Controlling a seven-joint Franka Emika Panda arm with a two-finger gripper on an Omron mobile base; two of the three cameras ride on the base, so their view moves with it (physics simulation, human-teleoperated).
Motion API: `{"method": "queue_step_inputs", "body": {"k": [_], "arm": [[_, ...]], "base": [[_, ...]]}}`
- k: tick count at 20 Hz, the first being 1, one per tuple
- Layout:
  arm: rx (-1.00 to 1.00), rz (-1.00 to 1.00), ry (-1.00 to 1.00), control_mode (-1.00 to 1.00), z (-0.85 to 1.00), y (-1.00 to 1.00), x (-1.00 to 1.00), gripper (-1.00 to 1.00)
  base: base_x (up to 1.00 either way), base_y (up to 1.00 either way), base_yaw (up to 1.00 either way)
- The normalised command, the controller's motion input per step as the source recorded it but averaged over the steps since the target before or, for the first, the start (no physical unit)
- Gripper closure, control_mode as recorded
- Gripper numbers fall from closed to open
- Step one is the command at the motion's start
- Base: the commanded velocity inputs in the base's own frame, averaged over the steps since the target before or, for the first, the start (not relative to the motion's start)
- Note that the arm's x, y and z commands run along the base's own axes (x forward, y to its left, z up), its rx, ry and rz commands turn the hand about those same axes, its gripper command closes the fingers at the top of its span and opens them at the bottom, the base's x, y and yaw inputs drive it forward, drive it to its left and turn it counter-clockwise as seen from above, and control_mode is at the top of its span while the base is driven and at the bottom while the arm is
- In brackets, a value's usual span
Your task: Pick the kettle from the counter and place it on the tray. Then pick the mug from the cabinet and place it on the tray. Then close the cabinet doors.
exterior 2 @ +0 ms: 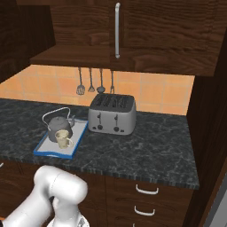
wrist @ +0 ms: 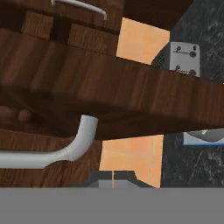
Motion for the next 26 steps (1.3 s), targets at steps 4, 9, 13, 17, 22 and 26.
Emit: {"method": "queue_step_inputs", "body": {"k": [4, 9, 13, 17, 22, 26], "arm": [[-0.03, -0.3, 0.0, -1.0, -0.18, 0.6, 0.52, 1.0], [0.0, -0.24, -0.02, -1.0, 0.0, 0.13, 0.3, 1.0], [0.0, -0.12, 0.0, -1.0, 0.0, -0.22, 0.38, 1.0], [0.0, -0.12, 0.0, -1.0, 0.0, -0.47, 0.18, 1.0], [0.0, -0.09, -0.08, -1.0, 0.0, -0.89, 0.0, 1.0], [0.0, -0.06, -0.1, -1.0, 0.0, -1.0, 0.0, 1.0]], "base": [[0.0, 0.0, 0.0], [0.0, 0.0, 0.0], [0.0, 0.0, 0.0], [0.0, 0.0, 0.0], [0.0, 0.0, 0.0], [0.0, 0.0, 0.0]]}}
